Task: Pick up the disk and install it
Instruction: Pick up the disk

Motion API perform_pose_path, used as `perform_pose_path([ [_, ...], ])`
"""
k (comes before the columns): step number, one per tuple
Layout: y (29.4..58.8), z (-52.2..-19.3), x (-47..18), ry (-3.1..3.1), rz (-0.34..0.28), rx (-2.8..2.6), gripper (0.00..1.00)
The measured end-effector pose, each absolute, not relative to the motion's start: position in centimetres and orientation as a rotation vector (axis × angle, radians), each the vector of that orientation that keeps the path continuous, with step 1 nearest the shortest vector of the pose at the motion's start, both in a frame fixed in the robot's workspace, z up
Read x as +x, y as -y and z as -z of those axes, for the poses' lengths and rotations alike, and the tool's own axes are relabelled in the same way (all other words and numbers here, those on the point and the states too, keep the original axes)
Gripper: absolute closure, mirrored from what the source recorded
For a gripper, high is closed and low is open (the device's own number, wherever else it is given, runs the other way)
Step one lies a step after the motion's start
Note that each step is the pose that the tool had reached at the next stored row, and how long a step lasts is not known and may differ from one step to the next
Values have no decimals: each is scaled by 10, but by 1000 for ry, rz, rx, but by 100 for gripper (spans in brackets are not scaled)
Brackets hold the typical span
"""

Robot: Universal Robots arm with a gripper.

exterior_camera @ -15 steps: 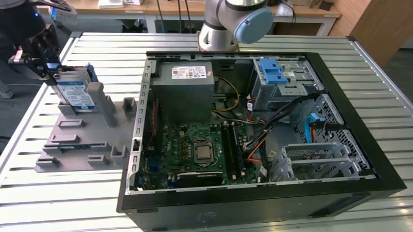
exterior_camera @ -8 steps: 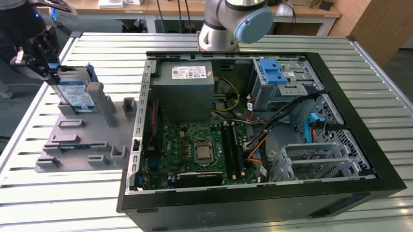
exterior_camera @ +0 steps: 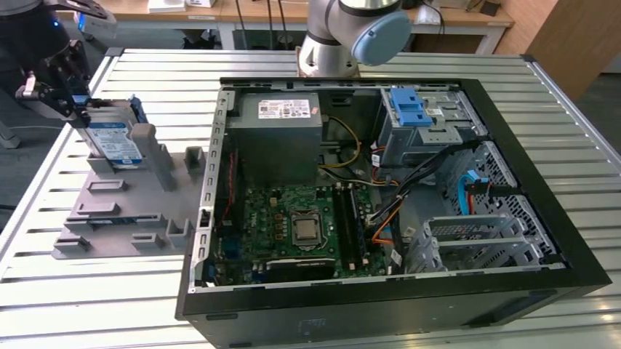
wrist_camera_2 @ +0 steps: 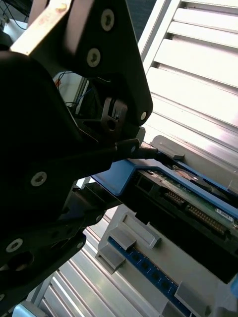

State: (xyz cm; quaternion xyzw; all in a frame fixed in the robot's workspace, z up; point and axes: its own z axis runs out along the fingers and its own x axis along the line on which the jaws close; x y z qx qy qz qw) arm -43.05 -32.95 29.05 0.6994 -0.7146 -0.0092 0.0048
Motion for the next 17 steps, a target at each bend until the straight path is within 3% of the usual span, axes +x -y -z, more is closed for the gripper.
perform_pose_path([
  [7, 330, -290, -431, 2238, 29, 2191, 54],
  [8, 330, -290, -431, 2238, 29, 2191, 48],
  [17, 329, -290, -430, 2238, 29, 2190, 50],
])
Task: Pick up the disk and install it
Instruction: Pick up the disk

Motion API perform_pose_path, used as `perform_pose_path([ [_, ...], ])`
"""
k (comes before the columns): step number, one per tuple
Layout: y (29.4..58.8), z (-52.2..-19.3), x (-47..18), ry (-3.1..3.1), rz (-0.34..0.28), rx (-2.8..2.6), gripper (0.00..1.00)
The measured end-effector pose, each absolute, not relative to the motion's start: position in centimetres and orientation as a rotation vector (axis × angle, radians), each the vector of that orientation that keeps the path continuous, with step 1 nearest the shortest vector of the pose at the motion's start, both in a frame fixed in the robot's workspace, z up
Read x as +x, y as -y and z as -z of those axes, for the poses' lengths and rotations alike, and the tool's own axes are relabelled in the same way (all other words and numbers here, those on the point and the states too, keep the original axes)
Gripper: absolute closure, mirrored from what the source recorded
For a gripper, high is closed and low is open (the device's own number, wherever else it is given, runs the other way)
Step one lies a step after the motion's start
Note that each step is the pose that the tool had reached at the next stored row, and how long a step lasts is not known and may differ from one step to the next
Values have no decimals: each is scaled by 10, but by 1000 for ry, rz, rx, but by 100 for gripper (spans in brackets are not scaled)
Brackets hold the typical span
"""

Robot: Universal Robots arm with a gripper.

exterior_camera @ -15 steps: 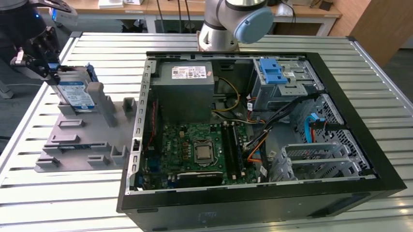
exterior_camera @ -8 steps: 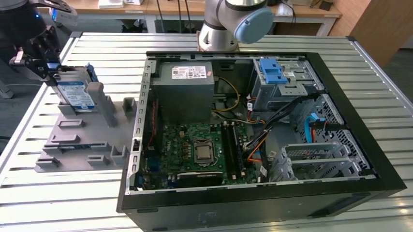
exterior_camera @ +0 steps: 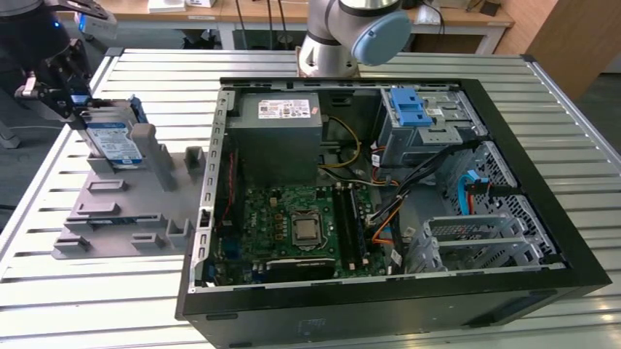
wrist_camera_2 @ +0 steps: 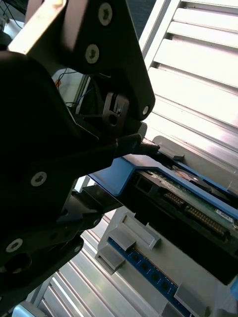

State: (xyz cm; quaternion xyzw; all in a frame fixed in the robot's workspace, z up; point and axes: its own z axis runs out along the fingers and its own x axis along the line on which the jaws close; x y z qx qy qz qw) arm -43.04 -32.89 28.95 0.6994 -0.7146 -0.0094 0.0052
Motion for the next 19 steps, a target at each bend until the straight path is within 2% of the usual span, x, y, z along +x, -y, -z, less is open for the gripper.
perform_pose_path([
  [1, 329, -289, -430, 2238, 29, 2190, 50],
  [2, 329, -289, -430, 2238, 29, 2190, 56],
  [5, 329, -289, -430, 2238, 29, 2190, 57],
  [6, 329, -289, -430, 2238, 29, 2190, 64],
  [19, 329, -291, -430, 2238, 29, 2190, 64],
])
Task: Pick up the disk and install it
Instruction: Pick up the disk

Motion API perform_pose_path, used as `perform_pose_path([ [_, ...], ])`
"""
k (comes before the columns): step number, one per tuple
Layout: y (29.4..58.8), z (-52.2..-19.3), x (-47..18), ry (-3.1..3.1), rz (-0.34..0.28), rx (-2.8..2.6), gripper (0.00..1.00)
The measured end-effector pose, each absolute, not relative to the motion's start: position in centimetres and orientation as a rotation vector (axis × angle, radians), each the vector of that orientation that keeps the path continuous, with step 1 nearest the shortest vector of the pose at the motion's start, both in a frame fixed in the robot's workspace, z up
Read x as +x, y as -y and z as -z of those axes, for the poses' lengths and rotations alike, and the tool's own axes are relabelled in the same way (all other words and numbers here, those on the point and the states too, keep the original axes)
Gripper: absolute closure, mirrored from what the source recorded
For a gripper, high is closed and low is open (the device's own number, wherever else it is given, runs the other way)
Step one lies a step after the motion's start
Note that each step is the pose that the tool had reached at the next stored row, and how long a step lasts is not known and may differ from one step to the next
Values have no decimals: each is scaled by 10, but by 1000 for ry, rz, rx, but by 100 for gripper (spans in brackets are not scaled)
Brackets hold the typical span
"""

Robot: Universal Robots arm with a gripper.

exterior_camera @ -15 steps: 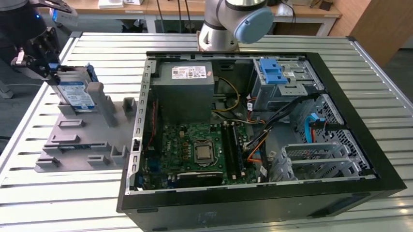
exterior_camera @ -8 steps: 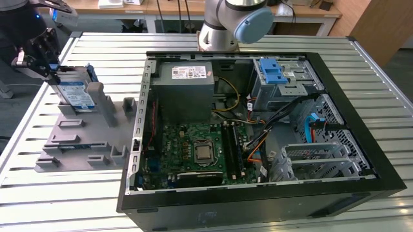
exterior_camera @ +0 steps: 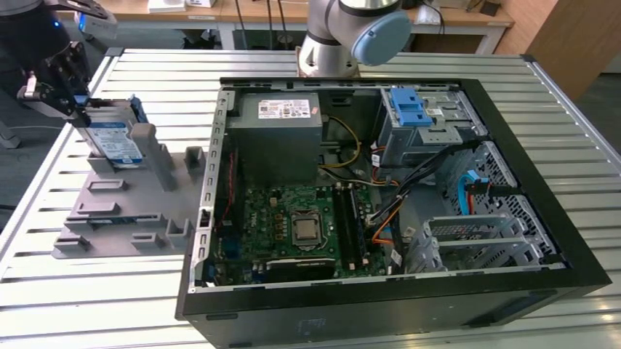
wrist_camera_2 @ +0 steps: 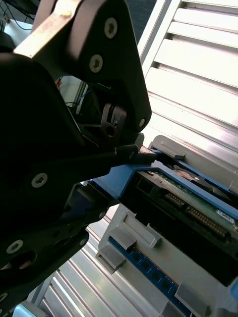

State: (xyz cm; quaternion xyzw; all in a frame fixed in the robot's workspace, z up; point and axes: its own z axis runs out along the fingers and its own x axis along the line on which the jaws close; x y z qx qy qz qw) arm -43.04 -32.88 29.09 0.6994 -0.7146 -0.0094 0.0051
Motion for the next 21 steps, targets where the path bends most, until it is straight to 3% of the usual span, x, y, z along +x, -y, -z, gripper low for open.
perform_pose_path([
  [21, 329, -307, -430, 2238, 29, 2190, 64],
])
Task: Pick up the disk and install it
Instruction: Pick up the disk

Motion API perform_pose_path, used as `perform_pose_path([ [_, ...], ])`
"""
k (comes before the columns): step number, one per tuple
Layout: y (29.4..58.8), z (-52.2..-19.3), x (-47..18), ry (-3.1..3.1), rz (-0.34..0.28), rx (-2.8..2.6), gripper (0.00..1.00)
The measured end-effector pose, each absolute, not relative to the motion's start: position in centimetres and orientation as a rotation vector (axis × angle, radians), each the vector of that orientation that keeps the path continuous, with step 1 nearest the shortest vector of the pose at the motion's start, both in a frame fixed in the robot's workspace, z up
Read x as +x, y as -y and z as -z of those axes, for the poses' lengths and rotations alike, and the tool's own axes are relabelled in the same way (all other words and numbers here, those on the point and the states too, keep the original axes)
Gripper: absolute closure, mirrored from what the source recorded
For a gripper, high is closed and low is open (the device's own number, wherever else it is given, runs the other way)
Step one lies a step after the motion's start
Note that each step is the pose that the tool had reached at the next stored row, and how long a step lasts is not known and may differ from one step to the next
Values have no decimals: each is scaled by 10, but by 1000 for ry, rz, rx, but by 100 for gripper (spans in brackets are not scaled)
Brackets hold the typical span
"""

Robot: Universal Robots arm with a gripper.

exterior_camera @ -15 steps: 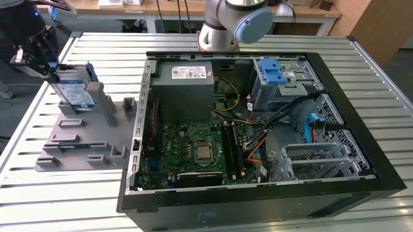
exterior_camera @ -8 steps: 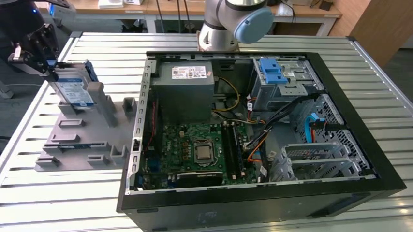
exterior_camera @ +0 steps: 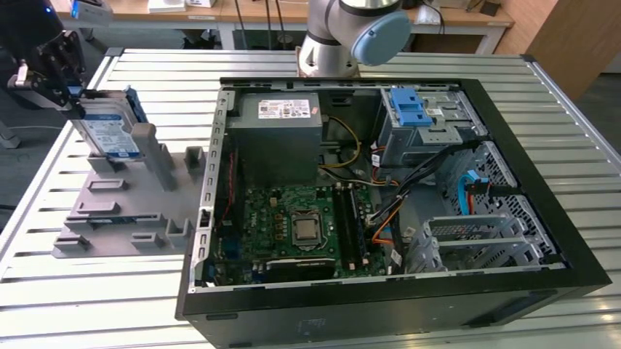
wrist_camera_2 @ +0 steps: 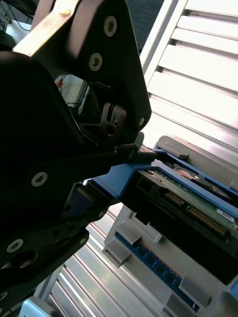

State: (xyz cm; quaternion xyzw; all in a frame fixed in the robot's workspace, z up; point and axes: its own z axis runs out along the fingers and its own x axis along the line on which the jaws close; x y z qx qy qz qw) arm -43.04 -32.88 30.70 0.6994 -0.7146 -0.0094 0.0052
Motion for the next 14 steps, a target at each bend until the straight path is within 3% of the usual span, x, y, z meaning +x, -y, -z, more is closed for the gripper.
perform_pose_path([
  [14, 329, -310, -430, 2238, 29, 2190, 64],
])
